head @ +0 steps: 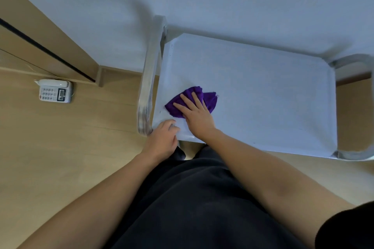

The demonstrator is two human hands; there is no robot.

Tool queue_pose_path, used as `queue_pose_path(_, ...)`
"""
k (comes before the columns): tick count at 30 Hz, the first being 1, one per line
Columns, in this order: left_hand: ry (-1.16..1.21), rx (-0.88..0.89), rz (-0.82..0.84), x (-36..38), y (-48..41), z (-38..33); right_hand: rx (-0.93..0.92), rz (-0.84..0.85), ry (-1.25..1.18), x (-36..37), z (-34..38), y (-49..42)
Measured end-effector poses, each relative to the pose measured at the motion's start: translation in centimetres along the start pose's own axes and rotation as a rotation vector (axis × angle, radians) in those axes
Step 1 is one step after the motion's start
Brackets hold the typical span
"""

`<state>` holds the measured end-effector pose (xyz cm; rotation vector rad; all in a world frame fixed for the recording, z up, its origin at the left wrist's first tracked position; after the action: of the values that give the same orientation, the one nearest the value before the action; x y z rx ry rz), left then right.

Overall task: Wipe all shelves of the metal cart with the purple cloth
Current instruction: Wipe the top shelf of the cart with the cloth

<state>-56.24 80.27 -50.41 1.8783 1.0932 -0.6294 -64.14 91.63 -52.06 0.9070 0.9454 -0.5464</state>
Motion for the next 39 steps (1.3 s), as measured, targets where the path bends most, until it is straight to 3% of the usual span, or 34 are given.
queue_pose_path(3,-0.044,0.006,-0.003,0.3,-0.5,-0.5,0.057,-0.011,-0.024,0.2,-1.9,1.6)
queue_pose_path(12,-0.096,0.168,0.113,2.2,-2.9,-5.6,0.449,-0.059,-0.173,0.9,-11.9,9.8)
queue_pose_path(21,-0.189,0.214,0.176,5.0,-4.5,-12.1,0.578,-0.067,-0.317,1.2,-17.3,17.0)
queue_pose_path(24,-0.156,0.156,0.177,5.7,-5.6,-14.6,0.536,-0.179,-0.442,0.2,-18.6,19.0)
queue_pose_path(28,-0.087,0.056,0.17,6.7,-7.4,-17.4,0.515,-0.253,-0.415,-0.7,-20.4,20.0)
queue_pose_path(33,-0.089,-0.019,0.11,7.7,-9.3,-19.8,0.687,-0.163,-0.464,-0.7,-22.8,19.9)
queue_pose_path(36,-0.024,-0.087,0.078,8.3,-10.0,-20.5,0.686,-0.09,-0.452,-0.5,-22.9,19.5)
queue_pose_path(39,0.133,-0.17,0.036,8.4,-10.8,-21.1,0.676,-0.133,-0.555,-0.9,-23.0,19.0)
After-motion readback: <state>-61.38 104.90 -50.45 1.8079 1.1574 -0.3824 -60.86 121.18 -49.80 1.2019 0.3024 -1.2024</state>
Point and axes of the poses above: each hand's wrist, its own y-axis away from the middle knuckle, its own x-axis out of the palm, z = x × y, the point moved 6 cm from there along -y, towards the middle knuckle, and after that the axes turned 7 degrees about z, right-handed, at the moved point
